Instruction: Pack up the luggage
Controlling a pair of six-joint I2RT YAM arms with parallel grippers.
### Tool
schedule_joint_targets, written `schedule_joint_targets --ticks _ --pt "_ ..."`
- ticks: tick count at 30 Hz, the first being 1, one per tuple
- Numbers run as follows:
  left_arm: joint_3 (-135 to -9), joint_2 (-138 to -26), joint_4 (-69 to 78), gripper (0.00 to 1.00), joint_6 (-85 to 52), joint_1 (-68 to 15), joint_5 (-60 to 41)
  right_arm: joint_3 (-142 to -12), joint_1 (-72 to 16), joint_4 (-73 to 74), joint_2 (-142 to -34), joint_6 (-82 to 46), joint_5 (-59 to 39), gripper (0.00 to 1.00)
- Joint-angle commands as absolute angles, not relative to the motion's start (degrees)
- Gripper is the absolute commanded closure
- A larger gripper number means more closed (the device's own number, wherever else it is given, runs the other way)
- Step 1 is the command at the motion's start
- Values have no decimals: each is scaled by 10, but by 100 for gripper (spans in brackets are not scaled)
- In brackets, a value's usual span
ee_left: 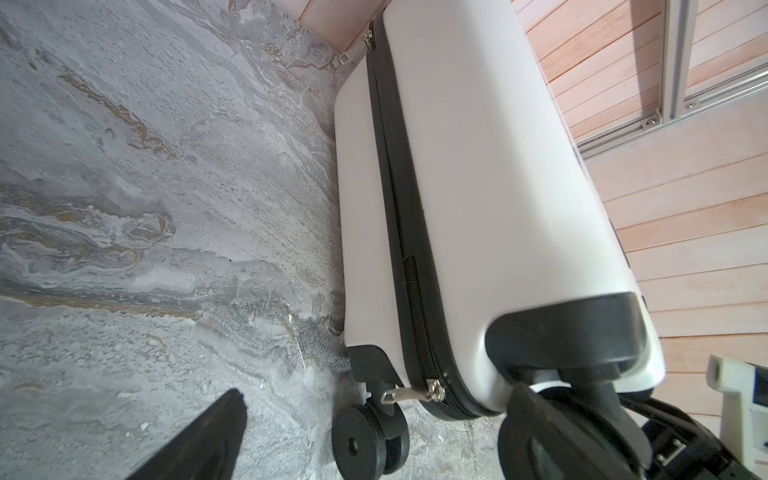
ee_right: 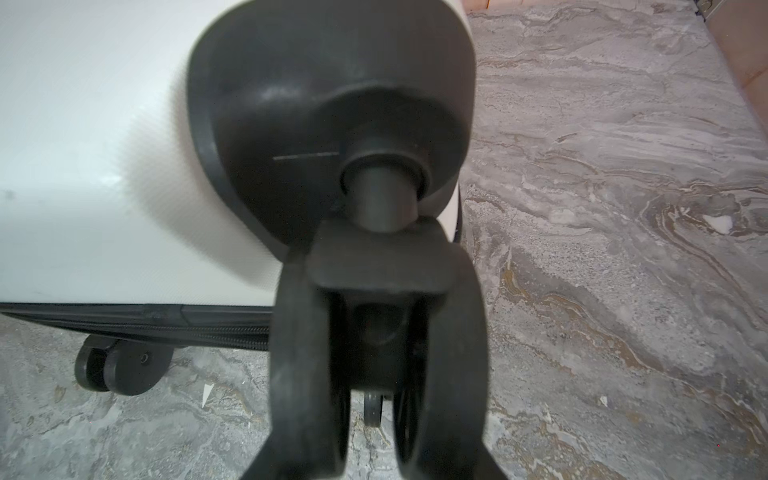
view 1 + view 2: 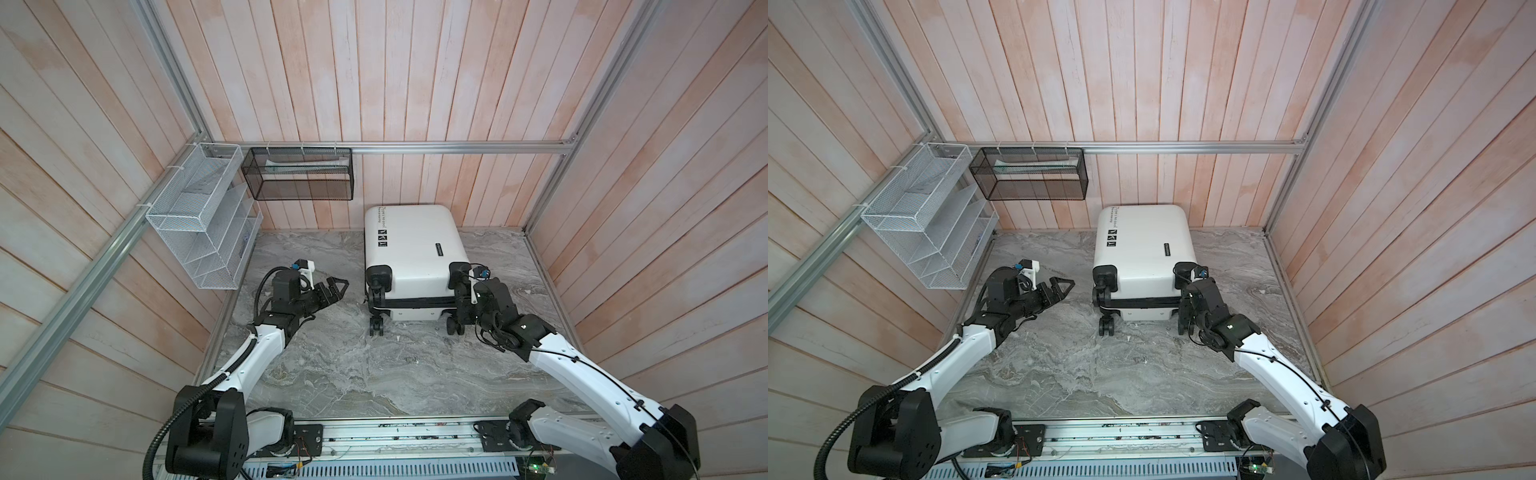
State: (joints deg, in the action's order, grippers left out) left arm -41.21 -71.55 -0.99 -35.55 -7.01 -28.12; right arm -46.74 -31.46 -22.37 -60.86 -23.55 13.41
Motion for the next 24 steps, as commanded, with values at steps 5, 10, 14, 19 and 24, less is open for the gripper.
schedule_joint_targets --ticks 5,10,14,19,24 --pt "-408 -732 6 0 -340 -67 -289 -519 -322 -219 -573 -229 132 95" --pt "-397 -742 13 0 -329 -67 -302 -510 -328 -223 -562 -242 123 97" --pt "-374 -749 33 0 -320 -75 -309 -483 -328 -215 -557 -253 116 98" --pt "-337 -746 63 1 -314 -126 -238 -462 -329 -210 -546 -267 106 100" --pt "-238 -714 230 2 -306 -157 -187 -450 -329 -211 -536 -271 108 100"
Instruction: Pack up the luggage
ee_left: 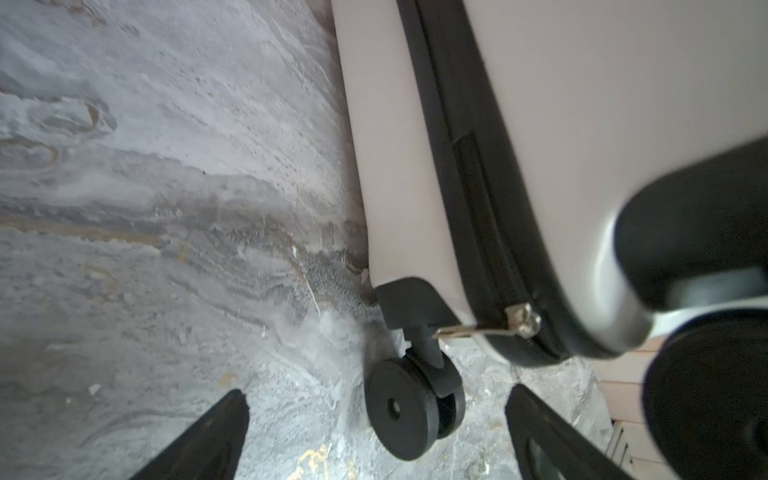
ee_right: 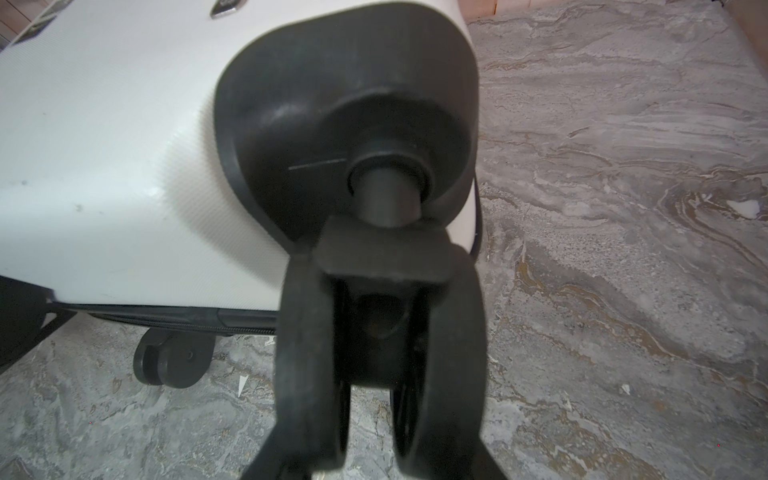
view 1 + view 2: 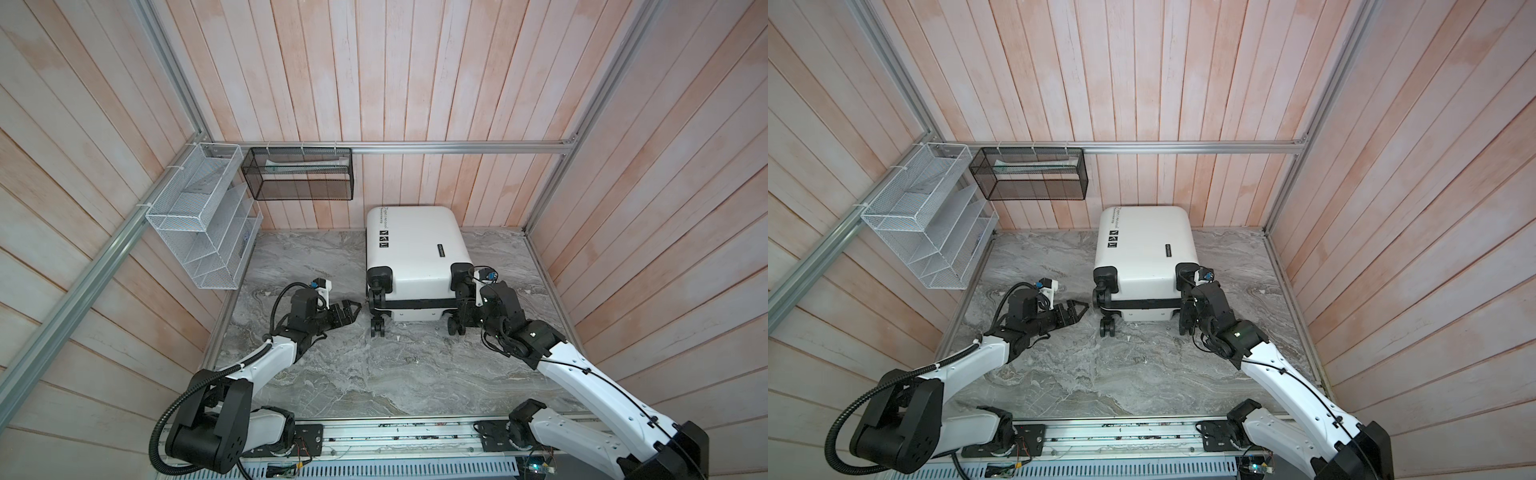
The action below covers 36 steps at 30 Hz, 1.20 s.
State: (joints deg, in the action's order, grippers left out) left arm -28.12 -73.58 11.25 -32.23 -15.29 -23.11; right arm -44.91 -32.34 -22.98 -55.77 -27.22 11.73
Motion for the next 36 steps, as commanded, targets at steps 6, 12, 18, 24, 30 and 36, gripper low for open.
schedule_joint_targets --ticks 6,12,18,24,30,36 --pt "-197 -704 326 2 -214 -171 -167 -431 -329 -191 -530 -268 114 100" --pt "-163 -727 435 5 -159 -172 -205 -417 -328 -177 -530 -269 115 100" --pt "-141 -765 505 15 -126 -172 -258 -412 -329 -171 -529 -271 104 100" --pt "-137 -806 573 21 -110 -172 -275 -412 -328 -168 -533 -269 98 100" --pt "-175 -868 594 45 -98 -174 -305 -413 -328 -166 -534 -272 92 100" --pt "-196 -900 618 51 -93 -174 -319 -410 -328 -165 -533 -276 89 100"
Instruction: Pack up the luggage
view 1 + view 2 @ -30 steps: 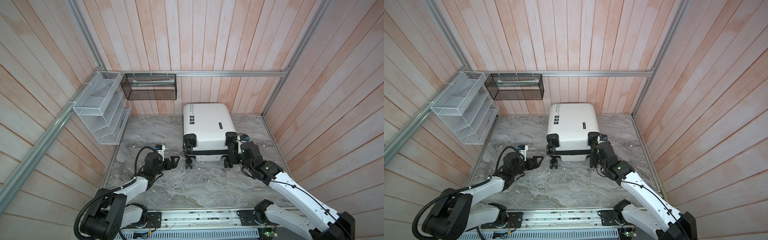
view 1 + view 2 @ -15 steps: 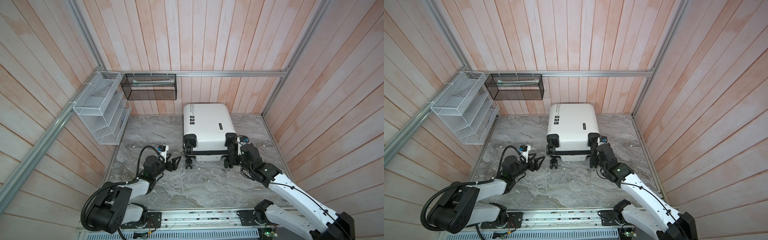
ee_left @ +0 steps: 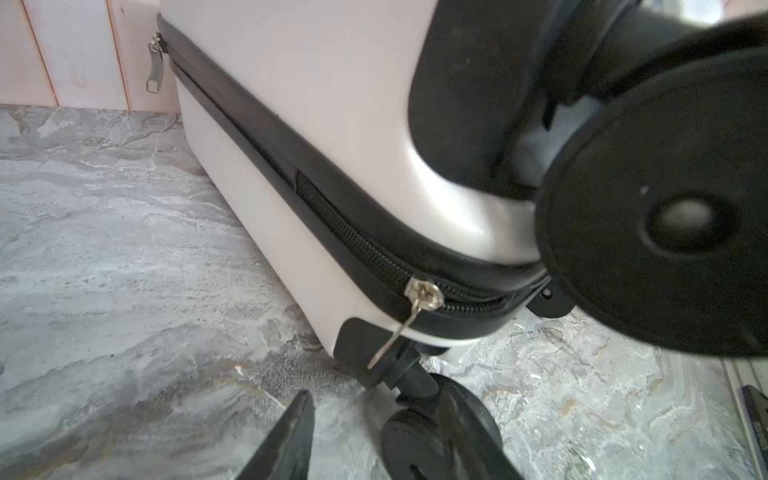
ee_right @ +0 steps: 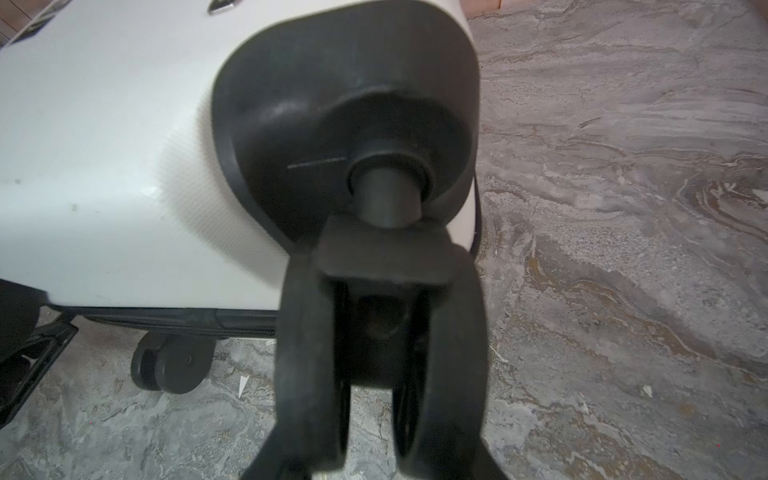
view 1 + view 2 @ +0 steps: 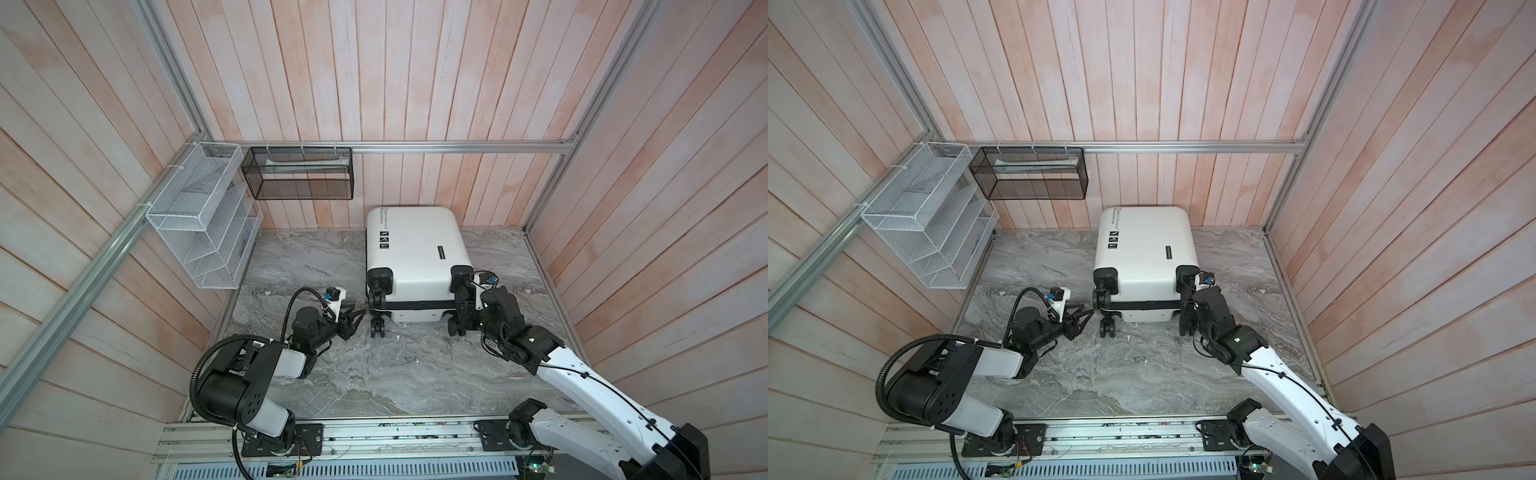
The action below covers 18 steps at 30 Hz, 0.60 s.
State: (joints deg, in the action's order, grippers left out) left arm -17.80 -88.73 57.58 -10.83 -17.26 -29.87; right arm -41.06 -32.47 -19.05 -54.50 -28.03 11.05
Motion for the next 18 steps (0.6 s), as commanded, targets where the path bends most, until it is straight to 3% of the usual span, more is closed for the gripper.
schedule_joint_targets --ticks 1,11,18 --pt "-203 -905 615 51 -90 -175 -321 -410 -329 -165 -533 -277 90 100" --pt "-233 -950 626 56 -86 -176 -344 -410 -328 -167 -536 -278 90 100" --pt "-254 -967 619 65 -83 -176 -358 -410 -328 -167 -539 -278 90 100"
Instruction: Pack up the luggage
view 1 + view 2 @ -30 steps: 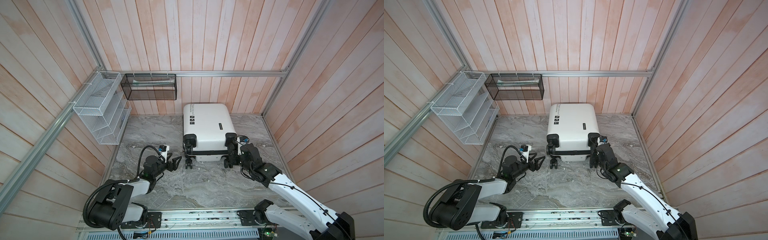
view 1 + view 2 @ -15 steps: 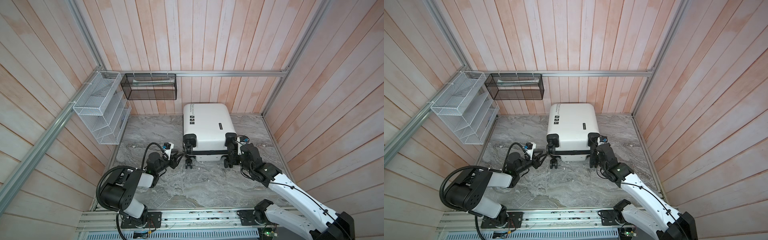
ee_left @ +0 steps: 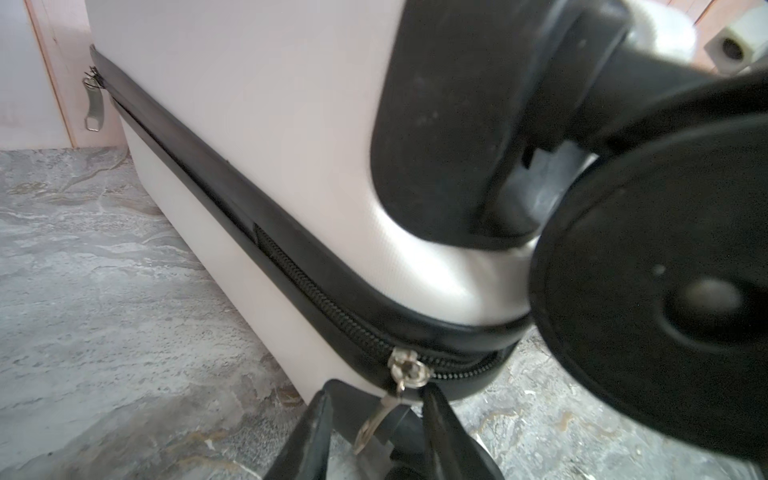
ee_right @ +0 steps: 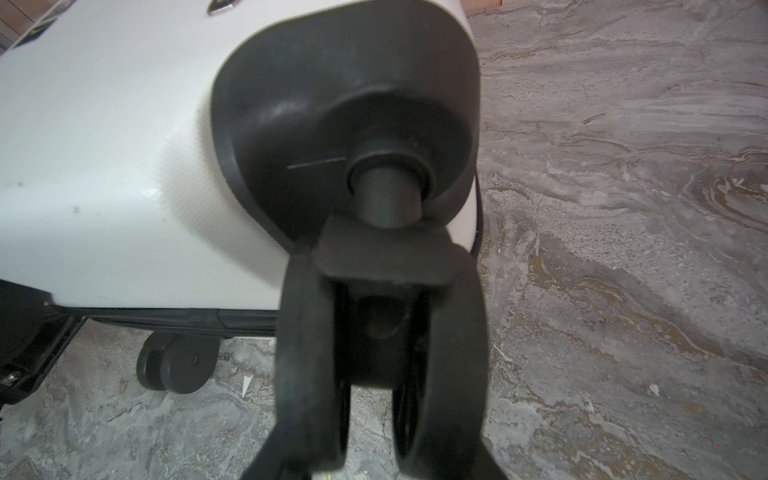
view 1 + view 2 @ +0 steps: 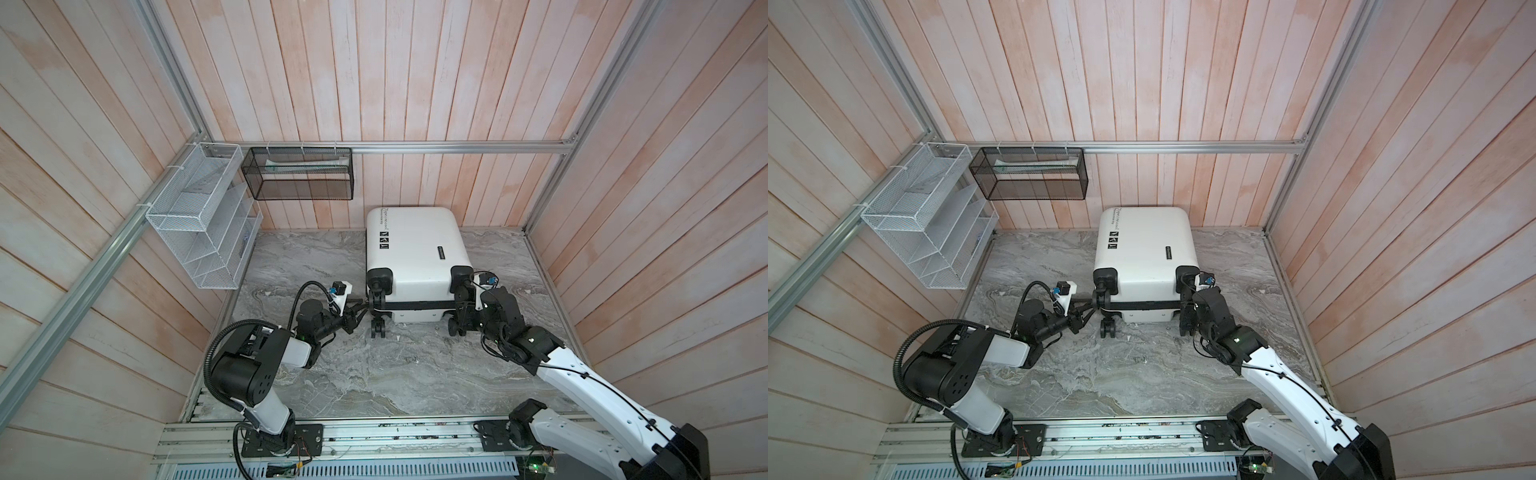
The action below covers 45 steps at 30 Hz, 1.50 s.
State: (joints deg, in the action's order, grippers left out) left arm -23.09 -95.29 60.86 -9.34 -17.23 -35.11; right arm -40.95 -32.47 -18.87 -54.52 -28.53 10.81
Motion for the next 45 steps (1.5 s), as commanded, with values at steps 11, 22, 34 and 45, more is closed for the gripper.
schedule_joint_targets --ticks 11,22,34,45 --pt "-248 -973 625 65 -88 -178 -367 -417 -329 -174 -539 -274 92 100" --pt "-209 -961 638 39 -77 -178 -333 -460 -327 -195 -531 -268 99 100" --pt "-225 -973 653 40 -63 -180 -344 -500 -327 -204 -524 -272 78 100" --pt "-253 -992 633 47 -47 -185 -355 -503 -327 -203 -526 -275 68 100"
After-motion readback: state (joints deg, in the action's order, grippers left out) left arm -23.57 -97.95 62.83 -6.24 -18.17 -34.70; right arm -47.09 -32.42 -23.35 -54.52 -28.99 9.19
